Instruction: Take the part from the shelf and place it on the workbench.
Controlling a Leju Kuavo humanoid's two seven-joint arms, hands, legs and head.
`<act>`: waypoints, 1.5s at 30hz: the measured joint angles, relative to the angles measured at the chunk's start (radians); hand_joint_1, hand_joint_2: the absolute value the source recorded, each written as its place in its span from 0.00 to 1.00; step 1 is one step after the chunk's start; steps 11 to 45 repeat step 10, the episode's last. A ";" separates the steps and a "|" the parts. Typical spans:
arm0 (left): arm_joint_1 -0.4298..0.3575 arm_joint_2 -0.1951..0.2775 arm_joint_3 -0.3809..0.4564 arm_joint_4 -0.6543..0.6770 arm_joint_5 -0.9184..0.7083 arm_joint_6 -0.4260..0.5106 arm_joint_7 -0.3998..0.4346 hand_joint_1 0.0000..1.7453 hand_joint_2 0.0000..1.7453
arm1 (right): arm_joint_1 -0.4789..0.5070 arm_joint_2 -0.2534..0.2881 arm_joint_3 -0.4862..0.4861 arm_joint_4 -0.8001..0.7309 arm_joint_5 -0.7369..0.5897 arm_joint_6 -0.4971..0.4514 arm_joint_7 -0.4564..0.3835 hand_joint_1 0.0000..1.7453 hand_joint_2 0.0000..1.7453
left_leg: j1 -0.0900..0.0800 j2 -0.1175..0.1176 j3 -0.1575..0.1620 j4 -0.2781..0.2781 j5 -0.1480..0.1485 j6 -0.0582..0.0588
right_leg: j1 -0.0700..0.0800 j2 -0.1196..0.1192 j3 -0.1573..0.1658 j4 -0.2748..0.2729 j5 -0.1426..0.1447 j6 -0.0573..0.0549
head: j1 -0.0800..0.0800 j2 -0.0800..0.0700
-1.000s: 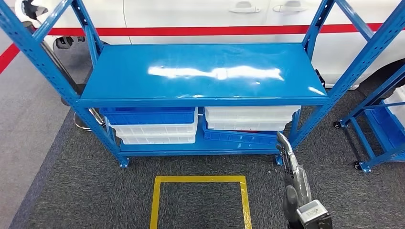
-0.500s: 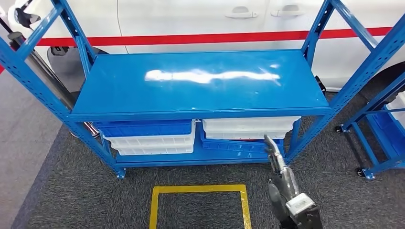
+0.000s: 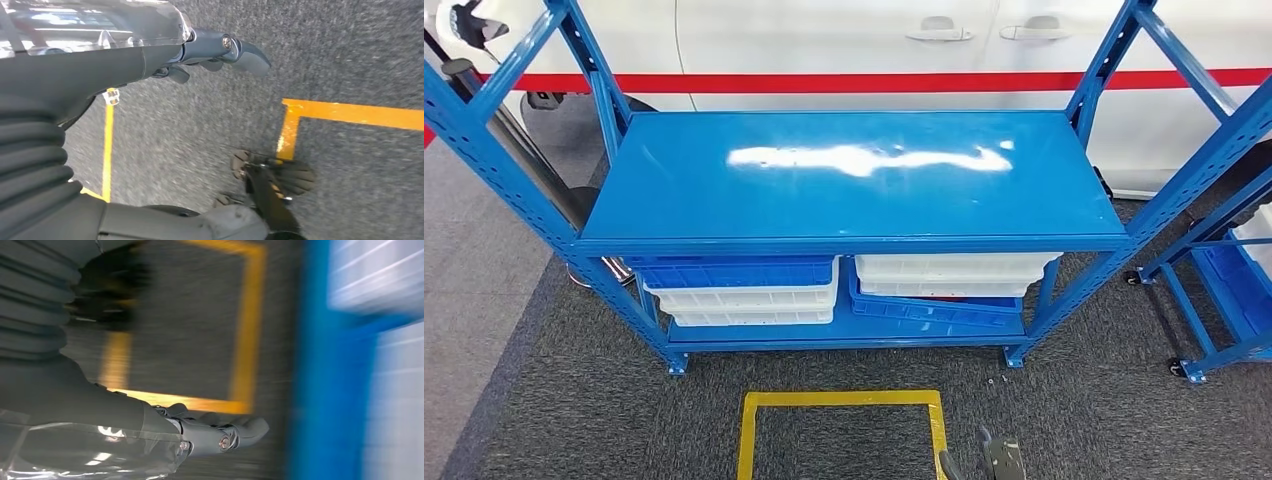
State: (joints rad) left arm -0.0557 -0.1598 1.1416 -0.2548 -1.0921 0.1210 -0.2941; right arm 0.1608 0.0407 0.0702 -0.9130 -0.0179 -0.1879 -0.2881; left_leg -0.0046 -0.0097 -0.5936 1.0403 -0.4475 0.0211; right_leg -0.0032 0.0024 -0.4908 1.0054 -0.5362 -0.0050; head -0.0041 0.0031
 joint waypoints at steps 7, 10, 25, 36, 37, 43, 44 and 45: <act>0.012 0.000 -0.078 0.000 -0.123 0.089 0.120 0.00 1.00 | -0.111 0.068 -0.132 0.513 0.042 -0.154 0.206 0.00 1.00 | 0.001 0.001 0.002 -0.001 0.000 0.000 | 0.000 0.000 0.000 0.000 0.000 0.002 | 0.000 0.000; 0.014 0.000 -0.103 0.000 -0.169 0.118 0.179 0.00 1.00 | -0.136 0.084 -0.154 0.599 0.042 -0.193 0.326 0.00 1.00 | 0.001 0.001 0.004 -0.003 0.000 0.000 | 0.000 0.000 0.001 0.000 0.000 0.002 | 0.000 0.000; 0.014 0.000 -0.103 0.000 -0.169 0.118 0.179 0.00 1.00 | -0.136 0.084 -0.154 0.599 0.042 -0.193 0.326 0.00 1.00 | 0.001 0.001 0.004 -0.003 0.000 0.000 | 0.000 0.000 0.001 0.000 0.000 0.002 | 0.000 0.000; 0.014 0.000 -0.103 0.000 -0.169 0.118 0.179 0.00 1.00 | -0.136 0.084 -0.154 0.599 0.042 -0.193 0.326 0.00 1.00 | 0.001 0.001 0.004 -0.003 0.000 0.000 | 0.000 0.000 0.001 0.000 0.000 0.002 | 0.000 0.000; 0.014 0.000 -0.103 0.000 -0.169 0.118 0.179 0.00 1.00 | -0.136 0.084 -0.154 0.599 0.042 -0.193 0.326 0.00 1.00 | 0.001 0.001 0.004 -0.003 0.000 0.000 | 0.000 0.000 0.001 0.000 0.000 0.002 | 0.000 0.000; 0.014 0.000 -0.103 0.000 -0.169 0.118 0.179 0.00 1.00 | -0.136 0.084 -0.154 0.599 0.042 -0.193 0.326 0.00 1.00 | 0.001 0.001 0.004 -0.003 0.000 0.000 | 0.000 0.000 0.001 0.000 0.000 0.002 | 0.000 0.000; 0.014 0.000 -0.103 0.000 -0.169 0.118 0.179 0.00 1.00 | -0.136 0.084 -0.154 0.599 0.042 -0.193 0.326 0.00 1.00 | 0.001 0.001 0.004 -0.003 0.000 0.000 | 0.000 0.000 0.001 0.000 0.000 0.002 | 0.000 0.000; 0.014 0.000 -0.103 0.000 -0.169 0.118 0.179 0.00 1.00 | -0.136 0.084 -0.154 0.599 0.042 -0.193 0.326 0.00 1.00 | 0.001 0.001 0.004 -0.003 0.000 0.000 | 0.000 0.000 0.001 0.000 0.000 0.002 | 0.000 0.000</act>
